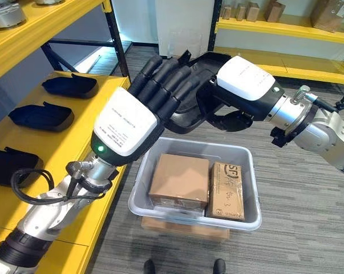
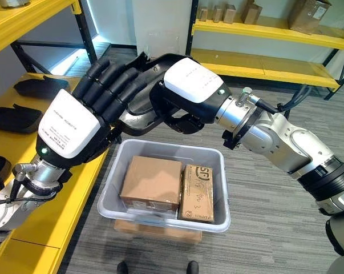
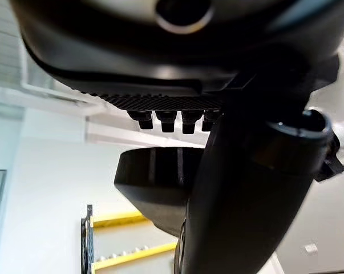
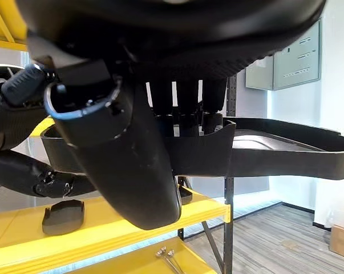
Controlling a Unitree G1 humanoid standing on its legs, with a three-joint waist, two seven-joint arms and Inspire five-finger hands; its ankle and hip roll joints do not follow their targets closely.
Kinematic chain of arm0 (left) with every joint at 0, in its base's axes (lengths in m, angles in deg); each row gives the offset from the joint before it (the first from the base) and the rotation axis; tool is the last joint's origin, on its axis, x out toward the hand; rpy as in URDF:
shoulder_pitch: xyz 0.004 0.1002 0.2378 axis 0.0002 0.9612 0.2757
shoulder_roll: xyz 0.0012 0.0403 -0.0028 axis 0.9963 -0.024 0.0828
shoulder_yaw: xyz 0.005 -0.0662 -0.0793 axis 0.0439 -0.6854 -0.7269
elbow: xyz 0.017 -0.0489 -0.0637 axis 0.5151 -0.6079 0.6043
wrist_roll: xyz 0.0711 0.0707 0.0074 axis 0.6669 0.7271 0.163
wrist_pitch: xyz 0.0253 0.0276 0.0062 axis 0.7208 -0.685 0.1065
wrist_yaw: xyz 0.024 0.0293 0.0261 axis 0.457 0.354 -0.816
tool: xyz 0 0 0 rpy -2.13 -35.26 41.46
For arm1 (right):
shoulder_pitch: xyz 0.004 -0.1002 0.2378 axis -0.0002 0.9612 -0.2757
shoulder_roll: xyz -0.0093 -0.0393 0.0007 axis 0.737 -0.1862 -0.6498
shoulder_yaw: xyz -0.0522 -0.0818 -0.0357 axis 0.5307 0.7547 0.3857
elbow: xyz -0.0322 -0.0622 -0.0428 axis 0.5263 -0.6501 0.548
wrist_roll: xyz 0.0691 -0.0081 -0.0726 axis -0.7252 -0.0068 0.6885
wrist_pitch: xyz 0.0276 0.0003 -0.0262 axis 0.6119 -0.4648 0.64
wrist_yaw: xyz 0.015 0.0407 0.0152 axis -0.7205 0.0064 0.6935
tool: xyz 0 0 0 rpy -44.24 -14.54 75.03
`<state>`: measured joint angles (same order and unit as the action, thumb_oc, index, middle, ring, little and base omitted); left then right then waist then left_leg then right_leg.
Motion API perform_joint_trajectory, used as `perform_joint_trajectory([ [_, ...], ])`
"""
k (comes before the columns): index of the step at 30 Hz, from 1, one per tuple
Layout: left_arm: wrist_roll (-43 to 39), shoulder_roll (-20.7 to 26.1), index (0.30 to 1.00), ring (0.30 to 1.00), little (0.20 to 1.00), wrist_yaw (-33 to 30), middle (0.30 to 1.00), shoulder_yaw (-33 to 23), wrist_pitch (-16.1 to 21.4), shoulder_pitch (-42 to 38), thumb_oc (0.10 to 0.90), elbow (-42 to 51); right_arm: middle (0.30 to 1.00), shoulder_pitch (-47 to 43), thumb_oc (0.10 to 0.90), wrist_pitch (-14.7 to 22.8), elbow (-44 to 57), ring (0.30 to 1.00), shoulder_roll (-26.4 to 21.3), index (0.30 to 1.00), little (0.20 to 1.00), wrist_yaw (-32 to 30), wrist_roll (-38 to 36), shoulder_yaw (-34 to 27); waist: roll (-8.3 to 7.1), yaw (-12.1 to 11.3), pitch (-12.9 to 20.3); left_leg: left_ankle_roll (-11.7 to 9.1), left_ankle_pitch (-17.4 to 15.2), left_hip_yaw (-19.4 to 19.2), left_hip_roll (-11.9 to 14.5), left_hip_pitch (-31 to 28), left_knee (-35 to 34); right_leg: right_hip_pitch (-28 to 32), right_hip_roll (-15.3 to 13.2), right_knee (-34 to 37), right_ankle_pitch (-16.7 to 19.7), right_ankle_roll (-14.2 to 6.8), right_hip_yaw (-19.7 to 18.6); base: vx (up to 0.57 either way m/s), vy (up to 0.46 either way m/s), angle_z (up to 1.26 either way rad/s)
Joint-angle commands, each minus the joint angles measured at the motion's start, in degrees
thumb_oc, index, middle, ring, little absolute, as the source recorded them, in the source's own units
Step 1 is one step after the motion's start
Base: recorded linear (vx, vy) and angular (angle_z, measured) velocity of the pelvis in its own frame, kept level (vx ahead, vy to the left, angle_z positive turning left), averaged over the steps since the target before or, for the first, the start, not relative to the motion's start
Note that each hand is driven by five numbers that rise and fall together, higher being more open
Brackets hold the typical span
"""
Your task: Move parts from the plastic box to the shelf.
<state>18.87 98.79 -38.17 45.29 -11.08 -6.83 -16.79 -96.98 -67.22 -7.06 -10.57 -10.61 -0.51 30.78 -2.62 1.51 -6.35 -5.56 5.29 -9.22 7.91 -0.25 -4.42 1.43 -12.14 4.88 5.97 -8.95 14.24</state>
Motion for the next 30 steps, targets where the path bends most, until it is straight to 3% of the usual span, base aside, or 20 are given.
perform_joint_trajectory([
  [1,-1.06,3.77,1.0,1.0,1.0,-1.91,1.0,1.28,-0.27,-5.97,0.9,2.81,0.3,-8.04,0.4,0.13,-0.19,0.3,2.73,0.3,0.3,-5.84,-4.06,-1.66,-2.94,-0.63,7.61,-1.85,-5.33,0.33,3.71,-4.25,-0.58,2.26,-1.8,-1.05,-3.37,-3.59,-1.64,0.0,0.0,0.0],
  [30,1.3,3.8,1.0,1.0,1.0,1.75,1.0,11.5,-1.15,-9.96,0.9,-10.77,0.3,-10.95,0.4,0.02,-1.34,0.3,5.94,0.3,0.3,-4.44,-5.99,-0.23,-3.13,0.4,7.75,-1.8,-5.41,-0.23,3.75,-4.37,-0.58,1.96,-1.6,-0.64,-3.09,-3.5,-2.68,0.0,0.0,-0.01],
])
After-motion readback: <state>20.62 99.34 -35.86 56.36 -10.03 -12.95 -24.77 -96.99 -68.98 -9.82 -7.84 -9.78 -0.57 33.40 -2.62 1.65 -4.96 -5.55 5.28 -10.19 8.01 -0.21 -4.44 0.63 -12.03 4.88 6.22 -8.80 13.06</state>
